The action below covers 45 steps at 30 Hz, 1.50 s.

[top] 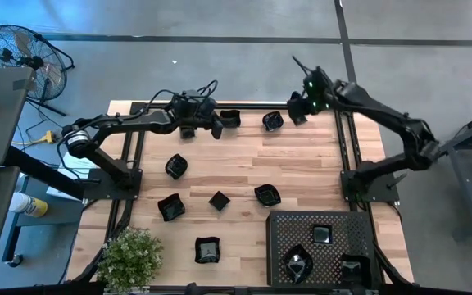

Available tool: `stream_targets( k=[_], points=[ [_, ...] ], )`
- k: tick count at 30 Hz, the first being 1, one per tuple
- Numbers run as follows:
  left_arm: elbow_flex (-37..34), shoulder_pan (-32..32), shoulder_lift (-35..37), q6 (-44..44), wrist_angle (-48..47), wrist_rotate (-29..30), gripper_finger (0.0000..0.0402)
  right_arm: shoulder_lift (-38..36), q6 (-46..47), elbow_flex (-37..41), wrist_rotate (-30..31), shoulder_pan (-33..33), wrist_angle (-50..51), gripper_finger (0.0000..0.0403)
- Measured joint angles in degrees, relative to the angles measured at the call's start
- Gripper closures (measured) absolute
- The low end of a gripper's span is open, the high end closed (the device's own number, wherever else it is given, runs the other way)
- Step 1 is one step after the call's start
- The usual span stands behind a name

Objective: Pick & Place Mini shaped plates
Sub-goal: Stack the black square plate on top of the black square plate on the shelf

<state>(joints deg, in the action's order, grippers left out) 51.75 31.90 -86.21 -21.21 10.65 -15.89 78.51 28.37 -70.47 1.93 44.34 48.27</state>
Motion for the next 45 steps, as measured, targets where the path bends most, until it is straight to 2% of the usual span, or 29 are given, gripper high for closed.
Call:
stream_targets(
  k=[4, 12, 21, 24, 28, 33, 37, 39, 45],
  points=[
    [0.0, -0.1, 0.0, 0.0, -1.4, -0.1, 0.0401, 1.0, -3.9, -3.2, -3.9, 1.8, 0.1, 0.0403],
    [0.0, -0.4, 0.0, 0.0, -1.5, -0.5, 0.0401, 0.0, -3.2, -1.4, -3.7, 4.8, 2.9, 0.0403],
    [0.0, -0.4, 0.0, -0.3, -0.5, 1.5, 0.0401, 8.2, -1.0, -2.2, -3.8, 6.4, 3.9, 0.0403],
    [0.0, -0.4, 0.0, -0.3, -0.1, 2.7, 0.0401, 12.8, -3.3, -7.3, -3.7, 7.1, 7.7, 0.0403],
    [0.0, -0.4, 0.0, -0.3, -0.4, 2.5, 0.0401, 19.5, -10.2, -18.6, -0.9, 7.7, 14.2, 0.0403],
    [0.0, -0.9, 0.0, -0.1, -1.1, 3.1, 0.0401, 27.7, -16.4, -26.9, -5.4, 10.4, 21.5, 0.0403],
    [0.0, -0.9, 0.0, -0.1, -1.9, 3.3, 0.0401, 29.1, -18.0, -26.3, -5.6, 10.4, 21.1, 0.0403],
    [0.0, -0.9, 0.0, -0.1, -2.0, 3.4, 0.0401, 28.8, -18.0, -24.9, -7.2, 10.4, 20.0, 0.0403],
    [0.0, -0.9, 0.0, -0.1, -1.8, 3.4, 0.0401, 26.2, -17.9, -23.5, -7.0, 10.4, 18.8, 0.0403]
  ],
)
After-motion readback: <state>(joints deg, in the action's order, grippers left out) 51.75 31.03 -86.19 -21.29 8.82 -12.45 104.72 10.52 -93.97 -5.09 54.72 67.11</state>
